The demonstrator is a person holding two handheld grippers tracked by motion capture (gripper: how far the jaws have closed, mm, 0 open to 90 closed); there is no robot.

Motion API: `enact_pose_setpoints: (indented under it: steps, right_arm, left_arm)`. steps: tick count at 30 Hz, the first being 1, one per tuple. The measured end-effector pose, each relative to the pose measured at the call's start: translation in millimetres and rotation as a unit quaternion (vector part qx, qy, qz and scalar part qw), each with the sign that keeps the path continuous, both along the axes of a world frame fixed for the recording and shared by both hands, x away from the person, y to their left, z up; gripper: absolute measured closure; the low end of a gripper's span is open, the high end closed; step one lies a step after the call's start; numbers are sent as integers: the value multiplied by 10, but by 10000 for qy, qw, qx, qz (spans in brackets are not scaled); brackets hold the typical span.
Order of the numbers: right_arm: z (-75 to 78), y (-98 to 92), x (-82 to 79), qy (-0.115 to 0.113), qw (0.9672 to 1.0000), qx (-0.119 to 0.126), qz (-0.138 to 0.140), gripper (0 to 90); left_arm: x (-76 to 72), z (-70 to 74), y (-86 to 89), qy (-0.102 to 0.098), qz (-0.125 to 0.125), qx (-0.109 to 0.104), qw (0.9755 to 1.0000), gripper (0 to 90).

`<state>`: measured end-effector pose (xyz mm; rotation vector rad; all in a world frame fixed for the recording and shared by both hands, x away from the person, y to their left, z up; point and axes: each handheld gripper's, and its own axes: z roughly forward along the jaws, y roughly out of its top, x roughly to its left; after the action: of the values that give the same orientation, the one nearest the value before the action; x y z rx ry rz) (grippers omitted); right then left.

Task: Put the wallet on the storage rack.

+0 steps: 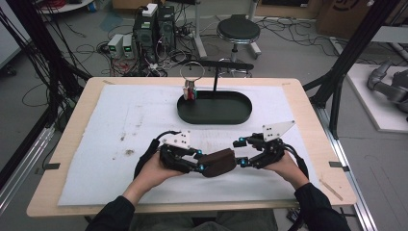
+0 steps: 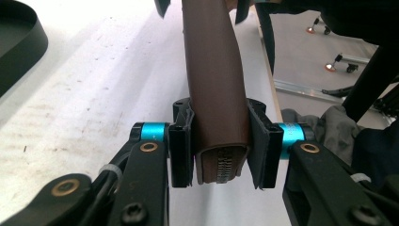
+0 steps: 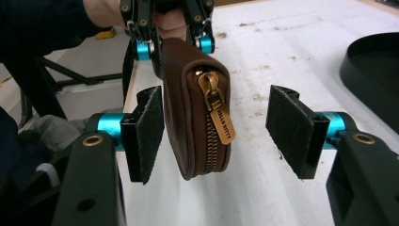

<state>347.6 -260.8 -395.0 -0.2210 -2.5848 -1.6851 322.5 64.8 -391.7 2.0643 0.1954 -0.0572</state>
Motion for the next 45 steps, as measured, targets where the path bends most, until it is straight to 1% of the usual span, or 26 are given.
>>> enact_pose_setpoints:
  steps: [1, 2, 5, 10, 12, 14, 16, 18, 20, 22, 24, 26, 28, 31, 34, 36, 39, 41, 42, 43, 44, 45]
  right_arm:
    - [-3, 9, -5, 22, 10000, -39, 7, 384]
    - [-10, 19, -1, 11, 10000, -30, 30, 384]
    - [-23, 42, -7, 71, 9999, -63, 88, 396]
    - [-49, 88, -8, 110, 9996, -139, 239, 423]
    - [-63, 112, -10, 119, 9994, -169, 282, 459]
    - [-69, 131, -24, 177, 9990, -228, 354, 512]
    - [-72, 144, -31, 155, 9988, -257, 393, 577]
    - [-73, 141, -29, 154, 9987, -254, 424, 621]
    - [-69, 132, -28, 161, 9983, -256, 491, 653]
    - [-62, 126, -27, 138, 9983, -241, 521, 676]
    - [-58, 122, -21, 88, 9982, -174, 564, 689]
    - [-48, 116, -24, 46, 9983, -177, 554, 697]
    - [-39, 98, -22, -1, 9987, -186, 475, 700]
    - [-20, 47, -6, 7, 9994, -110, 327, 701]
    - [13, -12, 6, -51, 9999, -1, 114, 702]
    - [33, -49, 17, -100, 9999, 43, -46, 702]
    - [55, -100, 34, -146, 9994, 87, -302, 702]
    - [69, -131, 50, -223, 9983, 103, -521, 703]
    - [76, -146, 57, -225, 9977, 132, -619, 704]
    - [82, -156, 63, -242, 9972, 151, -689, 704]
    - [94, -175, 71, -267, 9961, 176, -820, 705]
    - [106, -186, 81, -263, 9953, 173, -911, 706]
  left_arm:
    - [0, 4, -1, -26, -11, 23, 10000, 654]
    - [-1, 9, -5, -51, -20, 47, 10000, 654]
    - [-3, 29, -19, -108, -52, 109, 9999, 654]
    - [-8, 47, -34, -147, -62, 84, 9998, 654]
    - [-7, 44, -36, -146, -69, 93, 9998, 655]
    - [-8, 45, -37, -162, -88, 104, 9998, 655]
    - [-13, 46, -39, -166, -118, 92, 9997, 655]
    - [-14, 47, -38, -168, -143, 83, 9997, 655]
    - [-15, 49, -37, -182, -148, 67, 9997, 654]
    - [-14, 46, -34, -153, -147, 6, 9998, 651]
    - [-15, 47, -32, -145, -115, -44, 9998, 644]
    - [-5, 50, -25, -100, -76, -127, 9998, 612]
    - [7, 61, 0, -69, 46, -238, 9997, 534]
    - [20, 76, 60, -74, 297, -368, 9989, 421]
    - [42, 86, 135, -131, 486, -451, 9977, 359]
    - [49, 91, 176, -167, 580, -516, 9968, 341]
    - [55, 103, 266, -306, 722, -621, 9950, 318]
    - [54, 101, 322, -345, 824, -735, 9933, 305]
    - [55, 101, 346, -360, 848, -741, 9930, 305]
    - [54, 97, 381, -395, 913, -761, 9921, 304]
    - [60, 96, 414, -444, 962, -744, 9916, 304]
    - [65, 93, 448, -446, 1024, -765, 9908, 304]
